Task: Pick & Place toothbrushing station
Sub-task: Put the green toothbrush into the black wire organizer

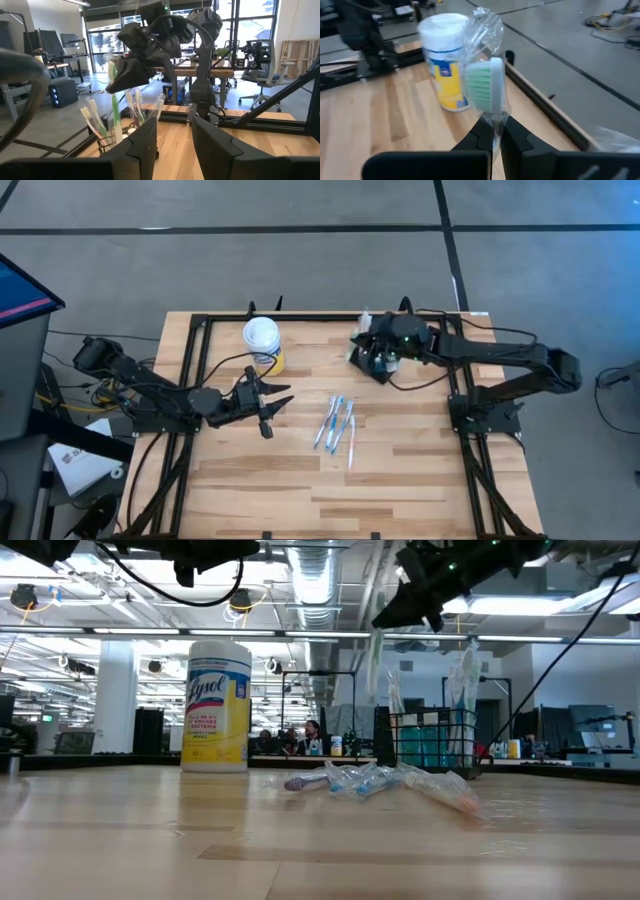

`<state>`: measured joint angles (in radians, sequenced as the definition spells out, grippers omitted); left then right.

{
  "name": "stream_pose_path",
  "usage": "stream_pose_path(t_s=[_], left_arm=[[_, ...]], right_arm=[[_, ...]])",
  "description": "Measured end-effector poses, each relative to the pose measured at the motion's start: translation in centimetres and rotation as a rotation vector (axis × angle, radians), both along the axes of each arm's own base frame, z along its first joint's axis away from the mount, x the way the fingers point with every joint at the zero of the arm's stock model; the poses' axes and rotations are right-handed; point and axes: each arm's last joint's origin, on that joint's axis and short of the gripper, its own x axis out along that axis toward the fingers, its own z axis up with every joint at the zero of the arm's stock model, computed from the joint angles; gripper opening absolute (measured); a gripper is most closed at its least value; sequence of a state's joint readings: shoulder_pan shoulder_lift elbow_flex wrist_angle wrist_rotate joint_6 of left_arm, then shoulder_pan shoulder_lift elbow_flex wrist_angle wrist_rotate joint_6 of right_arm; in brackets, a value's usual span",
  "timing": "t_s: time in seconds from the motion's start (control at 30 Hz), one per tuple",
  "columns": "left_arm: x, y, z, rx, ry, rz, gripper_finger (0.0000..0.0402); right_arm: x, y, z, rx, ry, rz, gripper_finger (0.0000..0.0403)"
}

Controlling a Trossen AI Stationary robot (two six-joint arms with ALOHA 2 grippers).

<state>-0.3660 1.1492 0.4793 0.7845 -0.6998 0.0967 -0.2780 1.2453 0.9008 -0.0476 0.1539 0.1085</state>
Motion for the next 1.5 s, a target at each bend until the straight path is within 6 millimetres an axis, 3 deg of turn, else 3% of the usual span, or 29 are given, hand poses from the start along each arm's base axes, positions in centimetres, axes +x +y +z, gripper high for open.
stream_pose_path(t_s=[0.73, 1.1, 1.33, 1.5], left_arm=[[0.0, 0.0, 0.0, 0.000, 0.002, -0.001, 0.0117], [0.0, 0.0, -0.1, 0.001, 0.003, -0.001, 0.0117], [0.0, 0.0, -0.1, 0.001, 0.004, -0.001, 0.0117], [0.0, 0.0, -0.1, 0.001, 0.004, -0.001, 0.0117]], right_arm=[[-2.1, -3.5, -0.2, 0.013, 0.053, -0.147, 0.0002], [-2.5, -3.6, 0.3, 0.027, 0.024, -0.116, 0.0003], [-2.6, -4.2, -0.3, 0.033, 0.038, -0.139, 0.0003], [-3.1, -4.5, -2.6, 0.048, 0.036, -0.163, 0.0003]])
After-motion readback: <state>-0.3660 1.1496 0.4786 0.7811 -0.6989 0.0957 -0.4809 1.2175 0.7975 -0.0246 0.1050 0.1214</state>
